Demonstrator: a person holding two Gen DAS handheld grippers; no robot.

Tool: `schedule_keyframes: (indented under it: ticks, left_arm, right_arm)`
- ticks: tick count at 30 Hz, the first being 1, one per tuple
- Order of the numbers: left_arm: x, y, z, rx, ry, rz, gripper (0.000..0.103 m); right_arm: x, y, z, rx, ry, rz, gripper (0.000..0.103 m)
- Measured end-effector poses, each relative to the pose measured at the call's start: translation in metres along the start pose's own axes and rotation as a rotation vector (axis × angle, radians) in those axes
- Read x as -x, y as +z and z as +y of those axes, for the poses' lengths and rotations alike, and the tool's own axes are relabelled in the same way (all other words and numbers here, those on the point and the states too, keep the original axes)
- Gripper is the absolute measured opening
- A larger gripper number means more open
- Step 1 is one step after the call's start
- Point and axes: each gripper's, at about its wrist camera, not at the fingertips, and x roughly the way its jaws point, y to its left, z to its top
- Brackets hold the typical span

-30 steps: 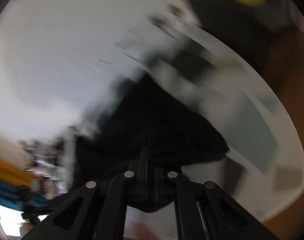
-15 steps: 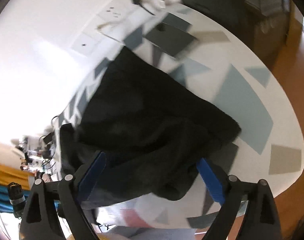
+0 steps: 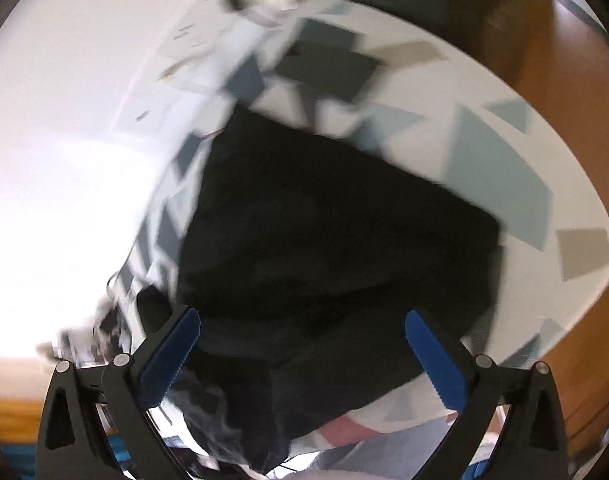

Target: Fold clothes

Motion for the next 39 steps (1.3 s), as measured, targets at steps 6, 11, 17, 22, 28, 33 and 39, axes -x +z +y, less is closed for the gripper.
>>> schedule_keyframes:
  ticks: [6, 11, 17, 22, 28, 33, 39]
  left_arm:
    - [-0.036, -0.001, 0.006, -0.118, 0.157, -0.056, 0.056]
    - [-0.037, -0.004, 0.013, -0.040, 0.056, -0.116, 0.007]
    - [-0.019, -0.006, 0.023, 0.079, -0.033, -0.144, 0.005]
    - [-0.011, -0.010, 0.016, 0.112, -0.024, -0.169, 0.005]
    - [0.010, -0.013, 0.006, 0.192, -0.102, -0.245, 0.005]
    - [0.046, -0.006, -0.017, 0.171, -0.135, -0.322, 0.004]
    - [0.128, 0.022, -0.060, 0.092, -0.239, -0.462, 0.004]
  right_arm:
    - [-0.025, -0.030, 0.103, 0.282, 0.004, 0.012, 0.103]
    - [-0.087, -0.069, 0.189, 0.649, 0.028, 0.072, 0.103]
    - [-0.186, -0.179, 0.285, 1.209, 0.073, 0.186, 0.103]
    - [-0.264, -0.264, 0.339, 1.575, 0.051, 0.302, 0.103]
    - [-0.309, -0.272, 0.324, 1.657, -0.197, 0.426, 0.054]
    - [-0.246, -0.193, 0.303, 1.401, -0.002, 0.356, 0.011]
    - [-0.126, -0.063, 0.232, 0.935, 0.205, 0.061, 0.010]
